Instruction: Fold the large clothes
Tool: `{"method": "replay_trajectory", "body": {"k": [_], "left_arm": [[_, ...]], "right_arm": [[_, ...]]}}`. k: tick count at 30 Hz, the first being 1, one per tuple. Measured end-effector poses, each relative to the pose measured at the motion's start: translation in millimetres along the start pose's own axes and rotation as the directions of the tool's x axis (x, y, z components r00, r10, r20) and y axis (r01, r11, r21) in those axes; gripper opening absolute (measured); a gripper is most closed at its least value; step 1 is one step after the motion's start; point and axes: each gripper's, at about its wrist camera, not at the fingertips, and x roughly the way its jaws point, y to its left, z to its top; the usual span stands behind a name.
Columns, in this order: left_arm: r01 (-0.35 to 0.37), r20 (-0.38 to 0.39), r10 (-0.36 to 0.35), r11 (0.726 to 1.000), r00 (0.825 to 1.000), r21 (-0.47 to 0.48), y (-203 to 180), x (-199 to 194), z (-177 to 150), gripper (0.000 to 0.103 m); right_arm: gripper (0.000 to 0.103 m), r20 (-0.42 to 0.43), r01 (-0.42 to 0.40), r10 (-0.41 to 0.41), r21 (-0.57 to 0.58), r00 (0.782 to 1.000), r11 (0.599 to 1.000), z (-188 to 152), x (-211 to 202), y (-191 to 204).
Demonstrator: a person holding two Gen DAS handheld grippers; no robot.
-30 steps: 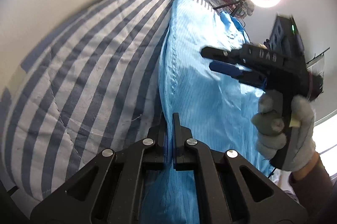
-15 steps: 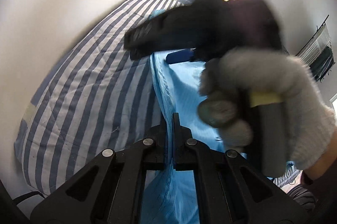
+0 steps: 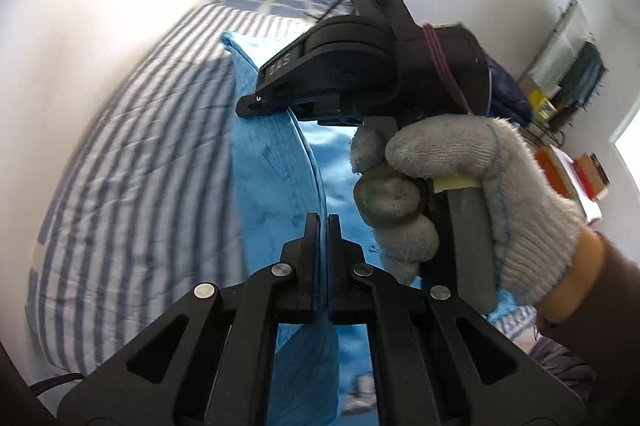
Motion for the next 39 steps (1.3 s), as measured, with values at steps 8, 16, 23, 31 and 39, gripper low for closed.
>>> {"method": "replay_trajectory", "body": {"k": [8, 16, 23, 31, 39], "left_arm": [[0.049, 0.025, -0.05, 0.997, 0.998, 0.052, -23, -25, 8, 0.003], [-0.06, 0.024, 0.063, 0.994, 0.998, -0.09, 38, -49, 3, 0.004], [-0.087, 0.026, 0.09, 0.992, 0.996, -0.087, 48, -57, 16, 0.004], [-0.076, -0.019, 0.076, 0.997, 0.997, -0.007, 16, -42, 49, 0.025], [0.063, -0.15, -0.079, 0.993, 0.986, -0.104, 4, 33, 17, 0.024]], "right_arm": [[0.0, 0.186, -0.186, 0.14, 0.257, 0.972, 0.948, -34, -53, -100], [0.0, 0.154, -0.105, 0.048, 0.391, 0.987, 0.914, -81, -60, -165], [0.001, 0.125, -0.084, 0.041, 0.36, 0.991, 0.929, -85, -67, -173], [0.023, 0.101, -0.026, -0.005, 0.299, 0.995, 0.954, -78, -79, -159], [0.015, 0.077, -0.018, -0.003, 0.267, 0.997, 0.964, -79, -75, -161]]}}
